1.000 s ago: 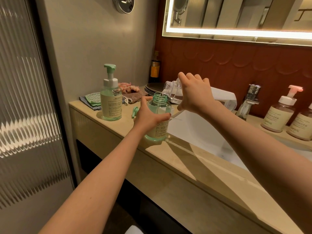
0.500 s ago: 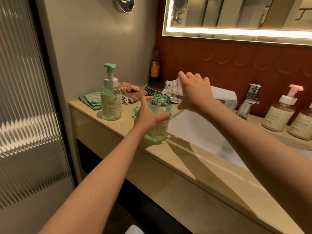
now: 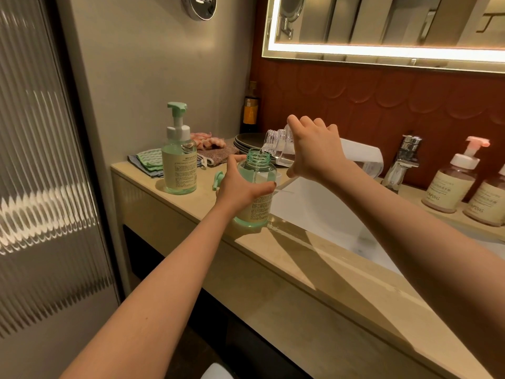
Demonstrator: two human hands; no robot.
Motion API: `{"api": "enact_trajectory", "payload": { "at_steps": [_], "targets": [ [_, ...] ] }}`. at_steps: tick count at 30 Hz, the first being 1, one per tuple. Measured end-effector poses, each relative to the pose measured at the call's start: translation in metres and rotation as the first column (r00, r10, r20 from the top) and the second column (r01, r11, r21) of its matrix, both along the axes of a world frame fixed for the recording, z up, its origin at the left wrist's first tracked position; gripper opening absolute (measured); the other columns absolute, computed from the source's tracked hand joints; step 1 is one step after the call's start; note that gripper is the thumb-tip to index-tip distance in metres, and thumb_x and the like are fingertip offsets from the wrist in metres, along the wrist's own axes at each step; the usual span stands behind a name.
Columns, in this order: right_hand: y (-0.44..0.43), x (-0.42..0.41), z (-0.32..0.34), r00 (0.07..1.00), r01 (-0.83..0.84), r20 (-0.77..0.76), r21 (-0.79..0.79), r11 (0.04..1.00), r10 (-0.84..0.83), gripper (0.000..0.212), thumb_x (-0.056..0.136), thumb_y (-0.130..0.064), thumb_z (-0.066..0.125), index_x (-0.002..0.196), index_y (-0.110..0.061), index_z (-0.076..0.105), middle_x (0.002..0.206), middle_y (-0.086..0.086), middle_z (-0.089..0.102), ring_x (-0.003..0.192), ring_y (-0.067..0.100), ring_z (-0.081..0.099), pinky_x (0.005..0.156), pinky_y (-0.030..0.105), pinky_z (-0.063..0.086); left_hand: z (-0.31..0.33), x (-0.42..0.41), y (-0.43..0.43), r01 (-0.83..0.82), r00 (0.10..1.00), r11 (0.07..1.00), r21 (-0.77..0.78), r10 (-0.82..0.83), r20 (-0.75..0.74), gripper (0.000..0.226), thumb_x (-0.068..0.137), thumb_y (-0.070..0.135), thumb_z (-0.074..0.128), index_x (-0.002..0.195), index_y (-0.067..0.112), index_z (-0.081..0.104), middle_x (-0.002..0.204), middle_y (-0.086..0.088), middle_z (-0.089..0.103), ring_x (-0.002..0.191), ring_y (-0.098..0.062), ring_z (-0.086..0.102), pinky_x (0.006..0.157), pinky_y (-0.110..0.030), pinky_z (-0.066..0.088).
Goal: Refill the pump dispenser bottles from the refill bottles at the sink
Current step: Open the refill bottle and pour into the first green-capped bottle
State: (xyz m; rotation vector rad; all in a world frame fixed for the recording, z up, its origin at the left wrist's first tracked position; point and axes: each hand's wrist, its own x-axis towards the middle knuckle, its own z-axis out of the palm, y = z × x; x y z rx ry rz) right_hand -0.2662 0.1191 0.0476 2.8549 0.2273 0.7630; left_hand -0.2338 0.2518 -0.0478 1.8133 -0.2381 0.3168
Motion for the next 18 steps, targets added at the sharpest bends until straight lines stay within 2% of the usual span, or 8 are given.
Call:
{"api": "enact_trajectory", "payload": {
  "at_steps": [18],
  "targets": [
    [0.0,0.0003,0.0002,1.0,0.001,-0.002,-0.002,1.0,-0.001,0.086,0.068,-0.032,0.081,0.136,-0.013,0.031,0.126,0.009,0.047,0.114,0.027,0.043,0.096,0.042,0.036,-0.0006,0.0008,-0.0004,0.007,1.0,1.0,-0.014,-0.007,0.007,0.075,0.068,0.025,0.08,0.125,0.021,0.031,0.126,-0.007,0.05,0.115,-0.024,0.048,0.092,-0.037,0.043]
  ]
}}
